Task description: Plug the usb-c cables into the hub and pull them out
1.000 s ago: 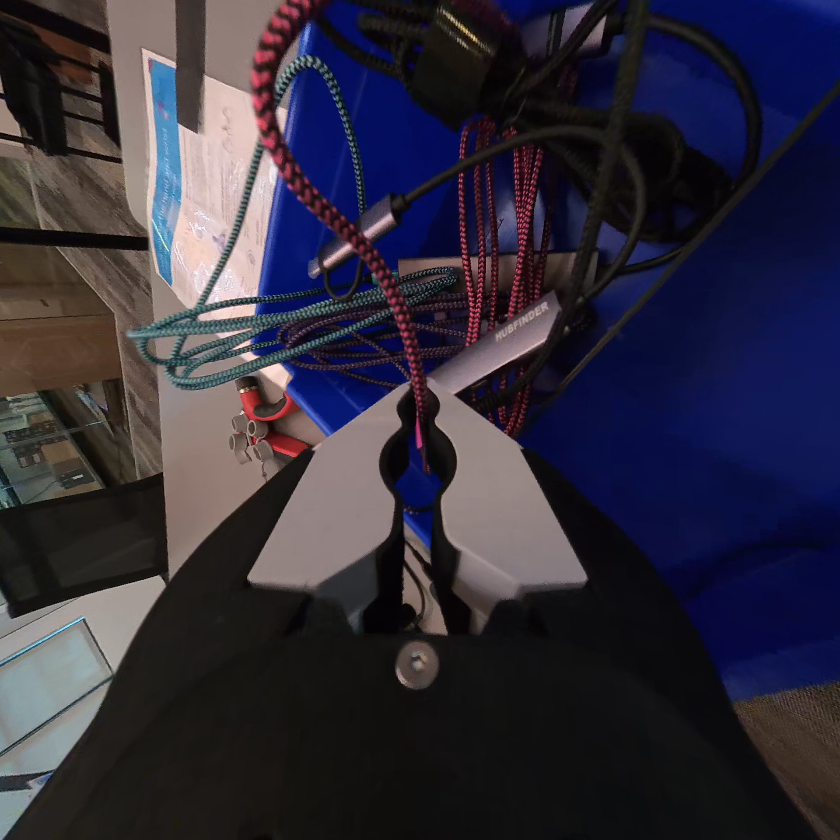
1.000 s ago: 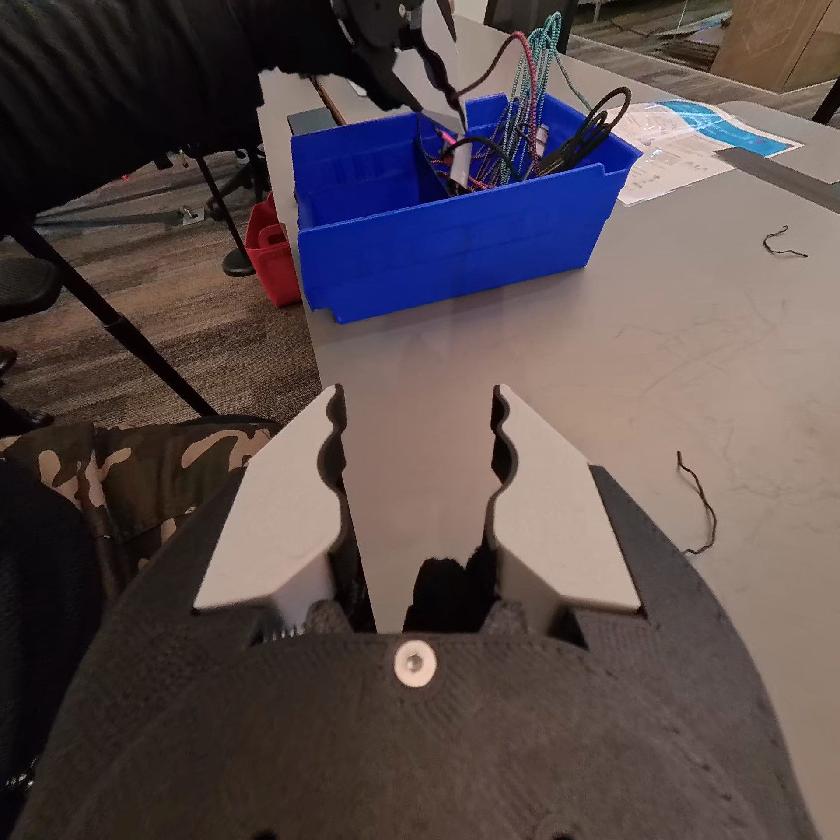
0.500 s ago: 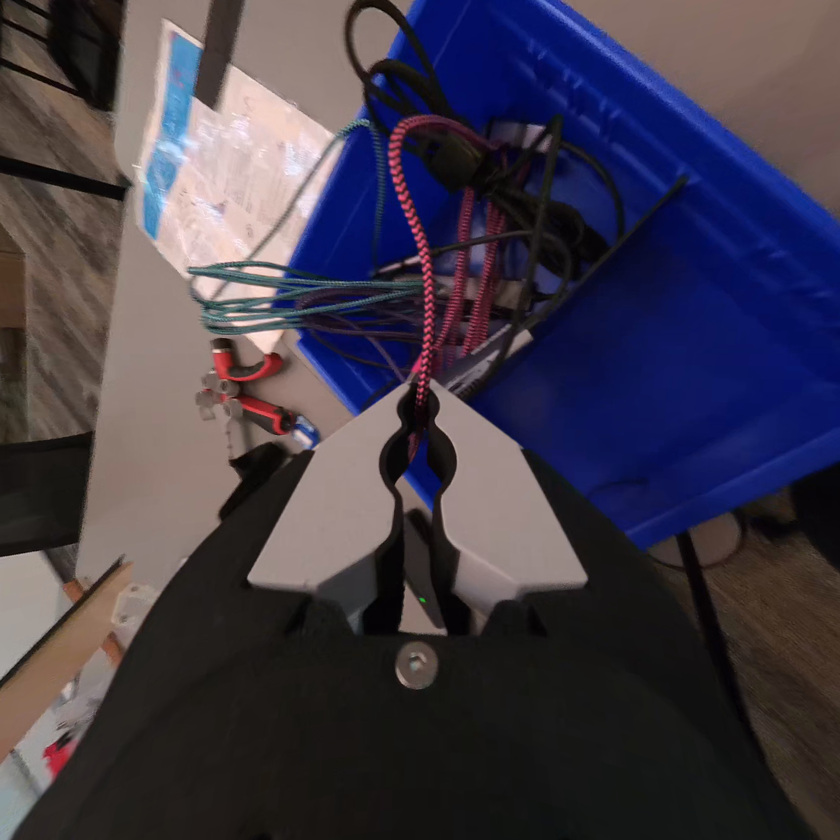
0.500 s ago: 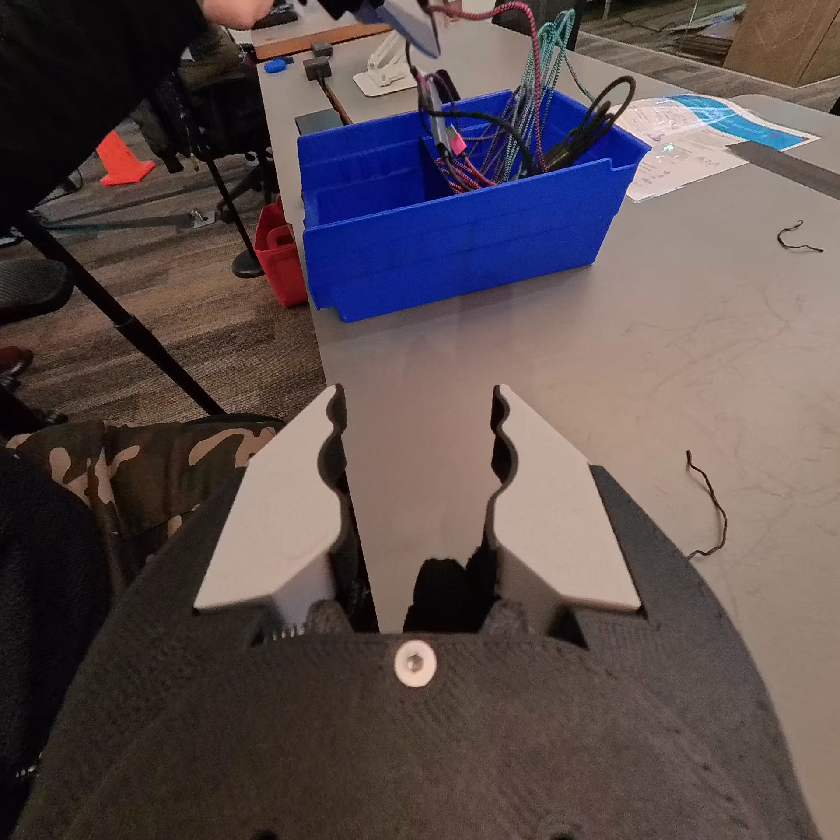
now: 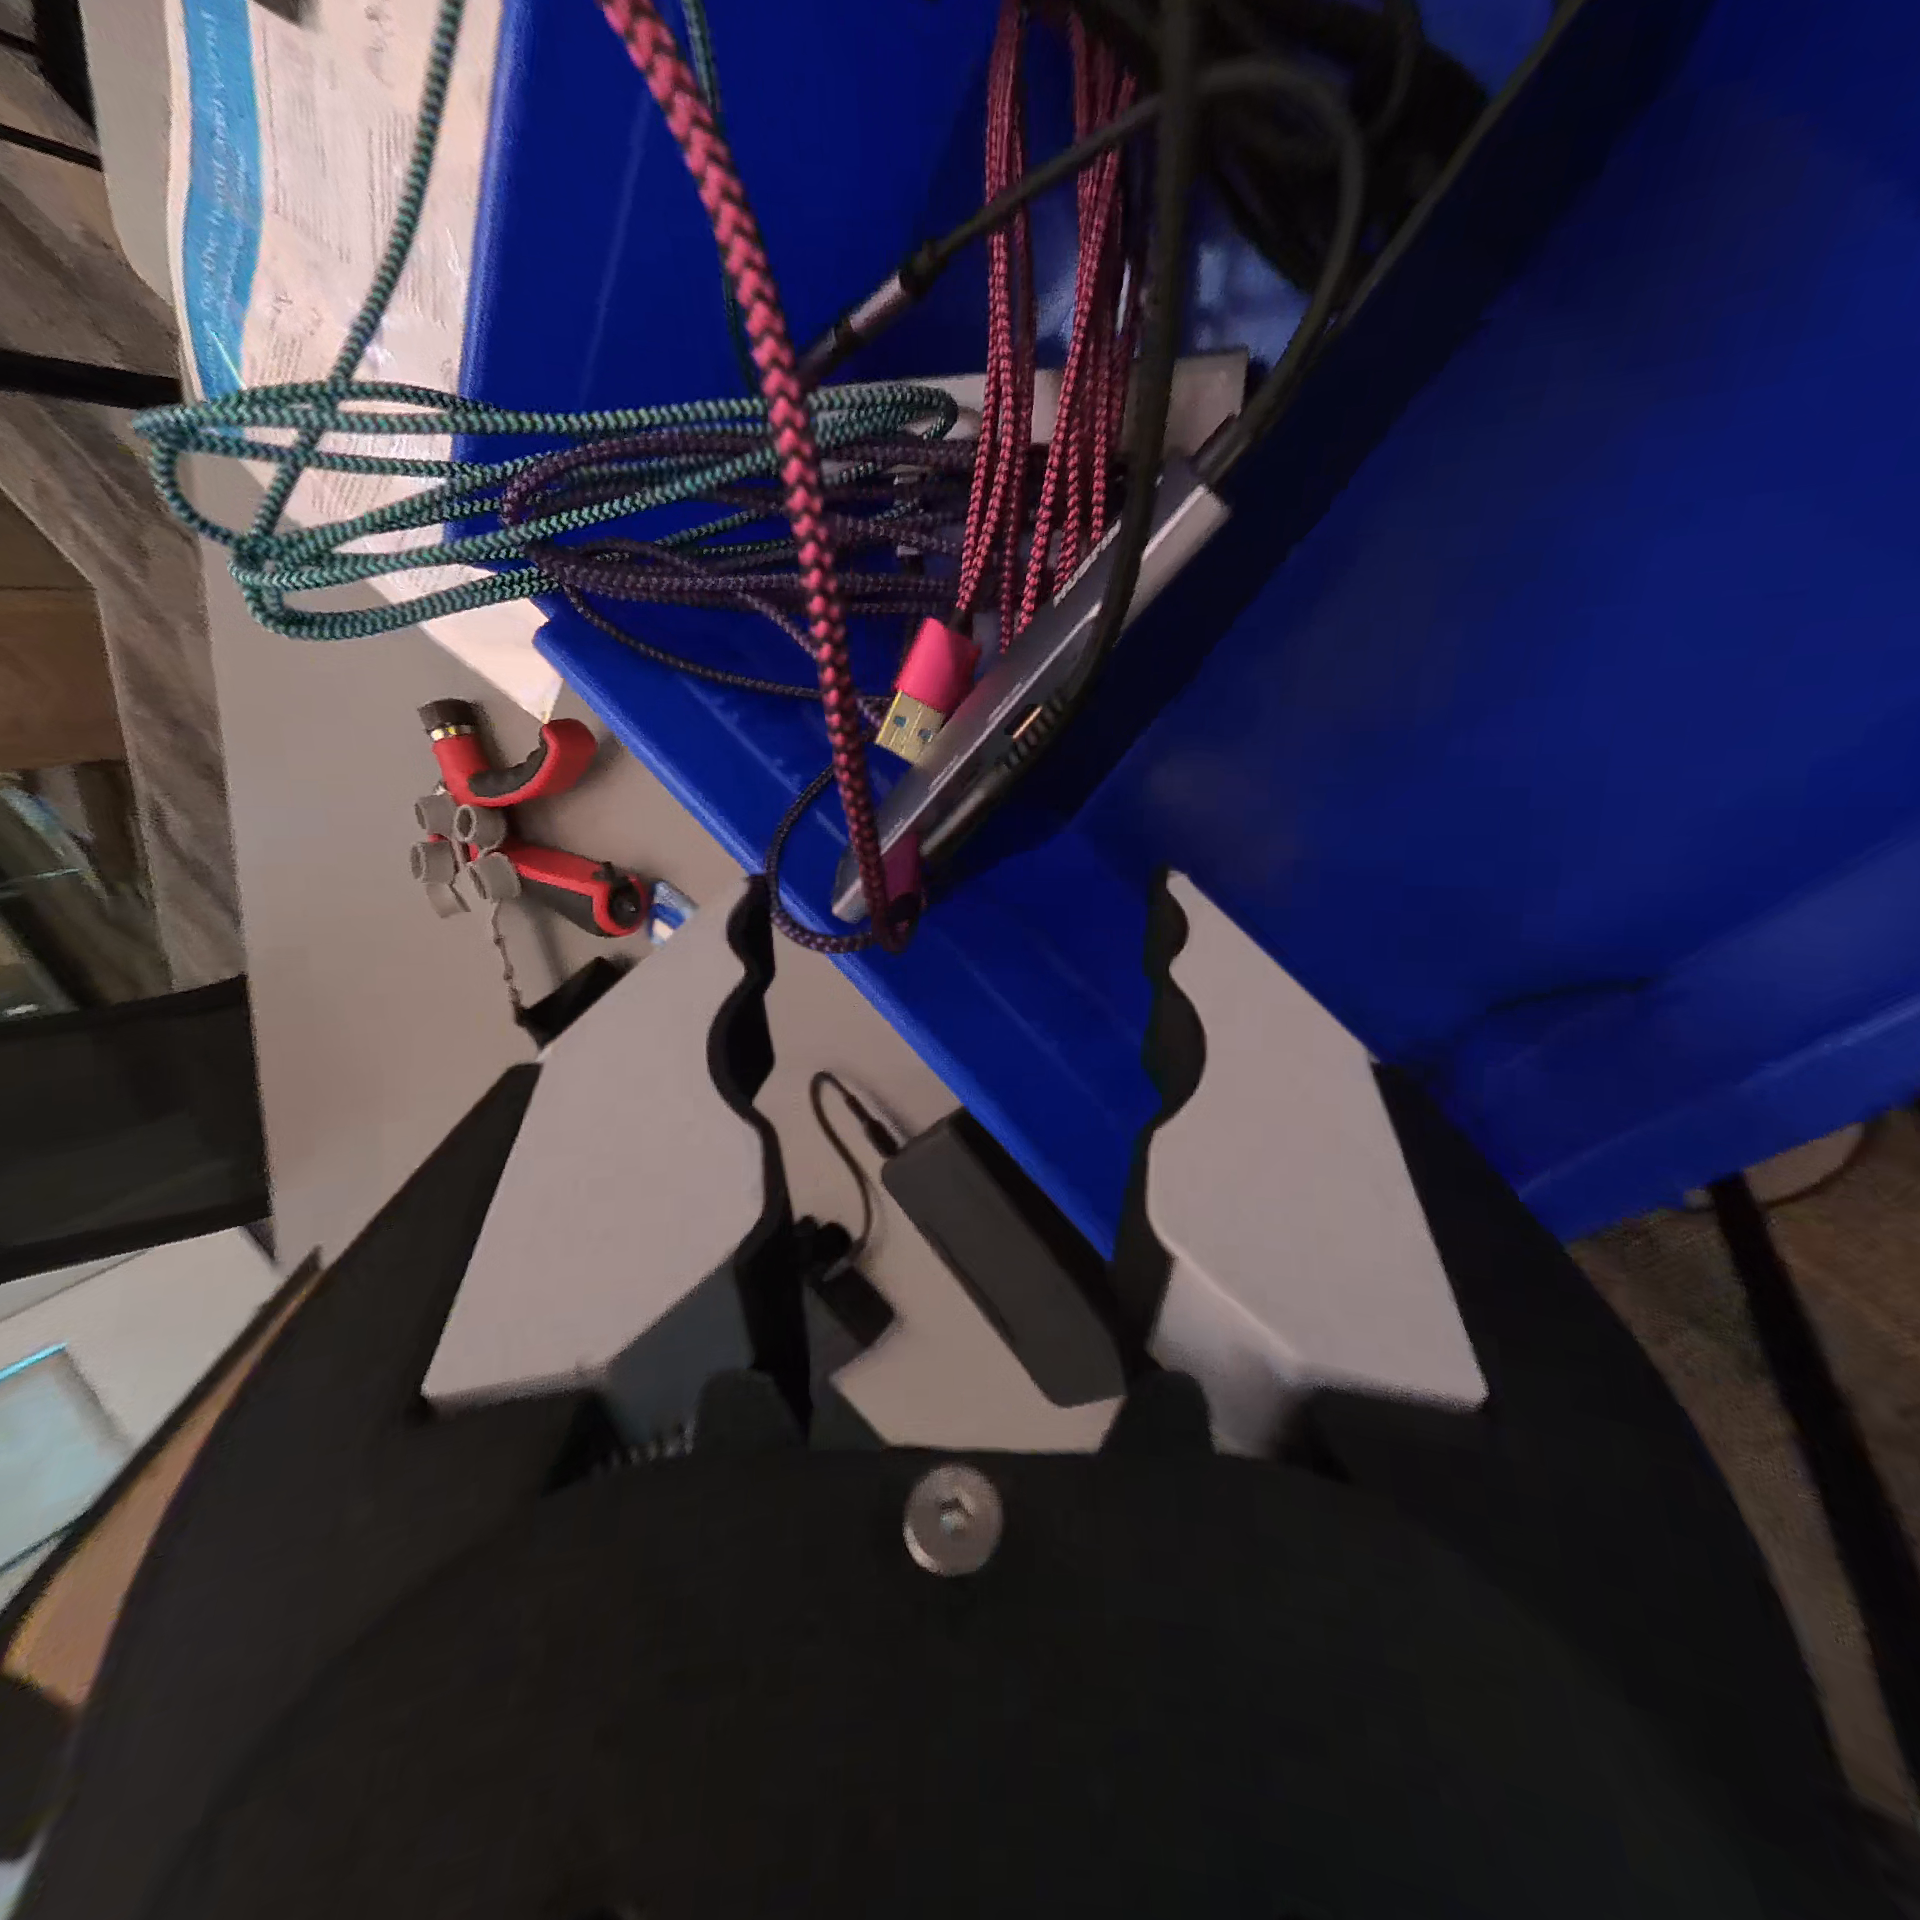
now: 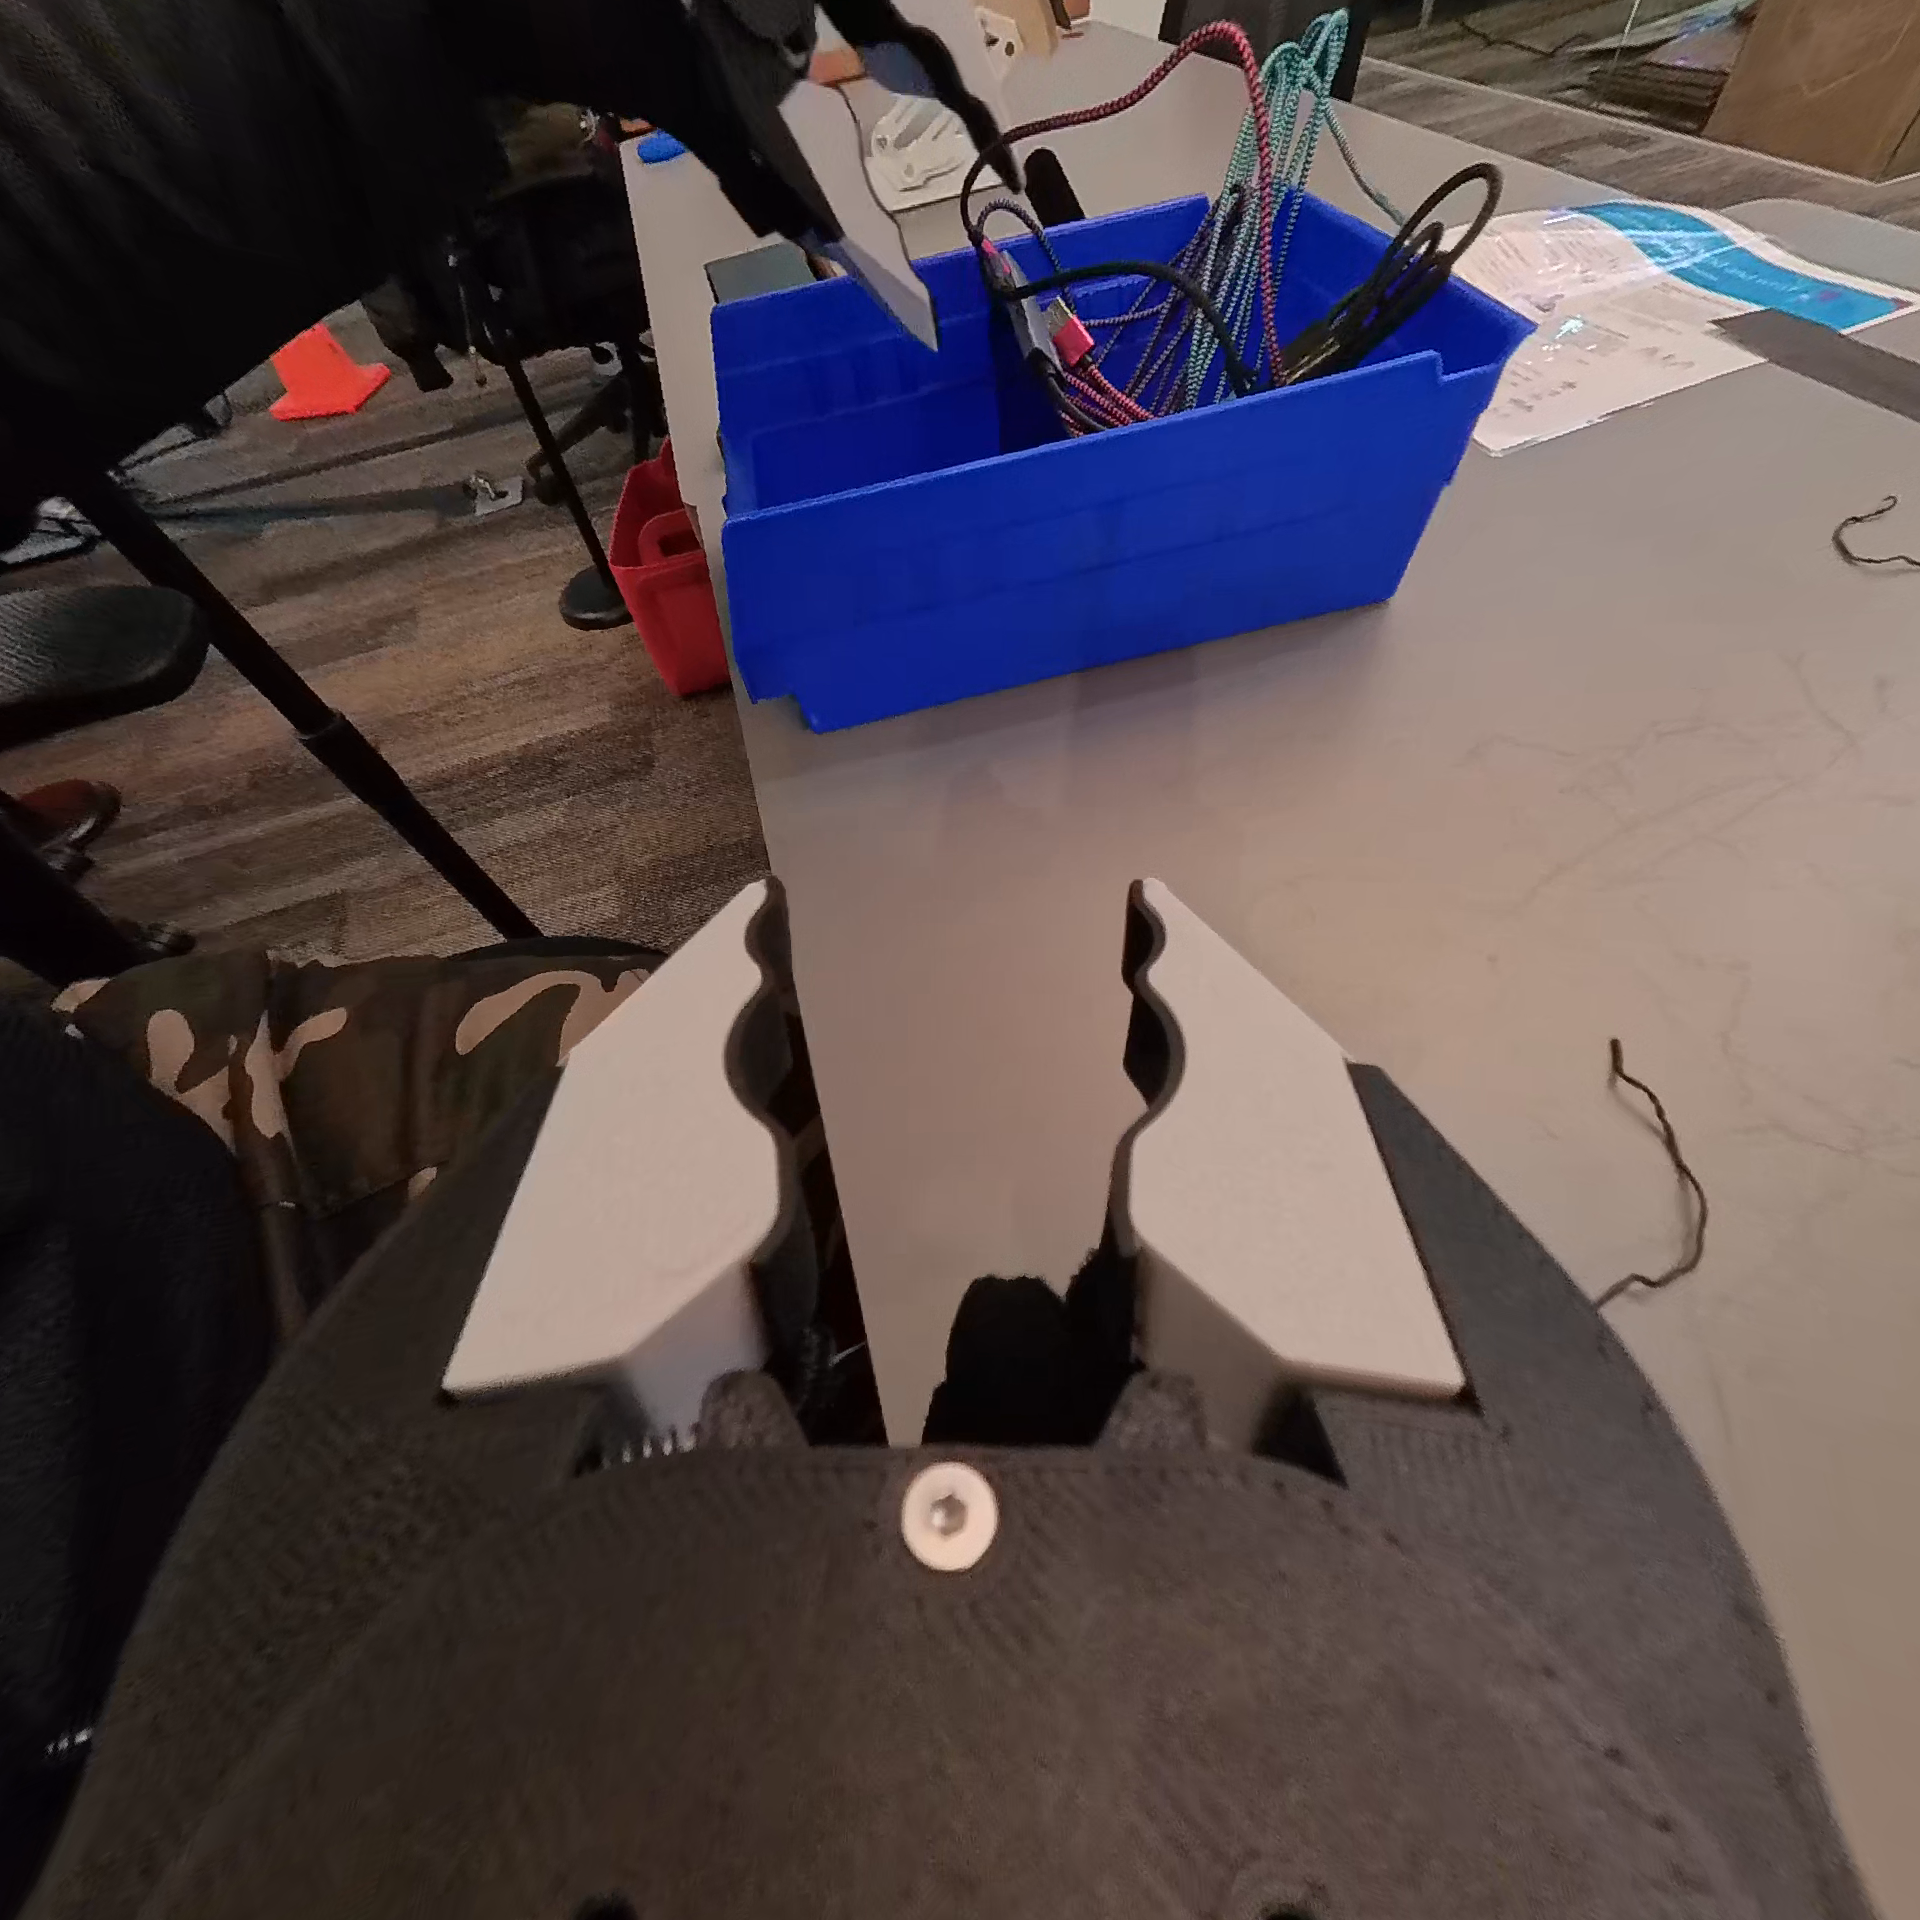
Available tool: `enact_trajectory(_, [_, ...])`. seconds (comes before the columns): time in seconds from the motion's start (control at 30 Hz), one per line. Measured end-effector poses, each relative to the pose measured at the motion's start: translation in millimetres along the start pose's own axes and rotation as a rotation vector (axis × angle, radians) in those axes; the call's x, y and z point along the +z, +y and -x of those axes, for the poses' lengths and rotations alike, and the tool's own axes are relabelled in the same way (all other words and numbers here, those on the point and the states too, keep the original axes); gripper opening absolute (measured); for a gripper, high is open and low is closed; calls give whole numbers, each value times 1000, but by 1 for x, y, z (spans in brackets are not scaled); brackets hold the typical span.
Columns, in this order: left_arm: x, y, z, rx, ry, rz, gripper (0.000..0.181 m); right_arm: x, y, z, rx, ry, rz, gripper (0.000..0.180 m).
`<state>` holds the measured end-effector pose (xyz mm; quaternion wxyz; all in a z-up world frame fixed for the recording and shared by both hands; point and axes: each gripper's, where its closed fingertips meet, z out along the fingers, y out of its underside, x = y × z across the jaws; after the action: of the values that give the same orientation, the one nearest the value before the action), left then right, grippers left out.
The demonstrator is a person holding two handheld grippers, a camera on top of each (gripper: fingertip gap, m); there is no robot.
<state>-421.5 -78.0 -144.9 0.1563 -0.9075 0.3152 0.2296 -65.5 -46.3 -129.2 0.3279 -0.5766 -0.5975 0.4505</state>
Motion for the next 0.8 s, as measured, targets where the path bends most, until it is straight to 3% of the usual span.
enact_trajectory(0.1, [10, -4, 4, -4, 21, -33, 64, 3, 1, 5, -10, -10, 11, 63])
enact_trajectory(0.27, [28, -19, -9, 13, 135, -52, 28, 5, 2, 8, -15, -16, 20, 63])
enact_trajectory(0.6, [8, -33, -1, -109, 222, -179, 15, 6, 5, 6, 1, -23, 21, 63])
enact_trajectory(0.8, [-7, -47, 24, -208, 174, -268, 9, 5, 5, 6, 0, -21, 19, 63])
